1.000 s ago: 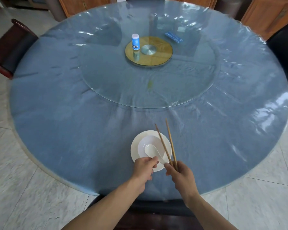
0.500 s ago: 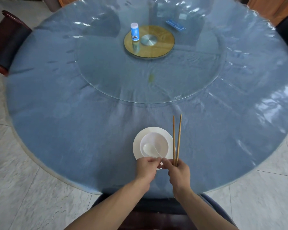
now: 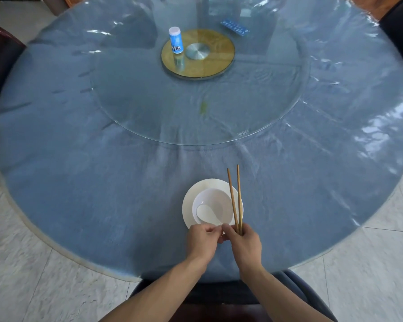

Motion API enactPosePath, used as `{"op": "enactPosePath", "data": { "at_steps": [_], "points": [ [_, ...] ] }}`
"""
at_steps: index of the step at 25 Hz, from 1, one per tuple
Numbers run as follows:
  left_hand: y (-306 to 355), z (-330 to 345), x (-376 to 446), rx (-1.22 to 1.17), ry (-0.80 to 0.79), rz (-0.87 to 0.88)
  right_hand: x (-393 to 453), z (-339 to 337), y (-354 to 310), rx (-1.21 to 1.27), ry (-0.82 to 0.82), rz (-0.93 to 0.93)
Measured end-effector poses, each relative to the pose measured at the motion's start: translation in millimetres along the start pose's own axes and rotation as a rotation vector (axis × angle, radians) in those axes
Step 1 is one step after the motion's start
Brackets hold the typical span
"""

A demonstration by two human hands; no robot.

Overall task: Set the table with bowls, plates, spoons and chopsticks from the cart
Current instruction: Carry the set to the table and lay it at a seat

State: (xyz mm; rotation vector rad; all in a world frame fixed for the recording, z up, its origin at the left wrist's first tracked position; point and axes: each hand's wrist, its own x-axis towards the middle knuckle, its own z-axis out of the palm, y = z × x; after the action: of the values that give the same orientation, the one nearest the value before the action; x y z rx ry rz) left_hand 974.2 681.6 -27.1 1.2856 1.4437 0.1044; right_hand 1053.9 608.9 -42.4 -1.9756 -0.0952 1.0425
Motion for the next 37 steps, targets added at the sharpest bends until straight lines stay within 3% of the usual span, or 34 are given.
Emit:
{"op": "enactPosePath", "data": {
  "at_steps": [8, 12, 15, 19, 25, 30, 33, 37],
  "points": [
    [4.6, -5.8, -4.0, 0.002, 0.042, -0.043, -1.6, -20.5, -8.4, -0.168, 0.0, -0.09],
    [-1.5, -8.1, -13.7, 0.038, 0.037, 0.072, 3.1, -50.4, -5.1, -0.109, 0.097, -0.08],
    [-6.7, 3.7, -25.9, 0.122, -0.158, 0.221, 8.1, -73.9, 1.4, 0.029, 0.01, -0.032],
    [-15.9, 32.9, -38.0, 0.333, -0.454, 0.225, 4.5, -79.0, 7.3, 0.264, -0.202, 0.129],
    [-27.0, 50.1, -32.8, 0.276, -0.406, 0.159, 17.8, -57.8, 9.8, 0.436, -0.291, 0.218],
    [-36.2, 48.8, -20.8, 0.09, -0.36, 0.041, 29.5, -50.6, 18.4, 0.226, -0.299, 0.139],
    [-41.6, 45.2, -13.1, 0.079, -0.34, 0.058, 33.0, -52.2, 26.9, -0.051, -0.297, 0.049],
    [-42.4, 42.8, -5.0, 0.086, -0.313, 0.048, 33.8, -53.8, 35.7, -0.184, -0.298, -0.006]
  ]
}}
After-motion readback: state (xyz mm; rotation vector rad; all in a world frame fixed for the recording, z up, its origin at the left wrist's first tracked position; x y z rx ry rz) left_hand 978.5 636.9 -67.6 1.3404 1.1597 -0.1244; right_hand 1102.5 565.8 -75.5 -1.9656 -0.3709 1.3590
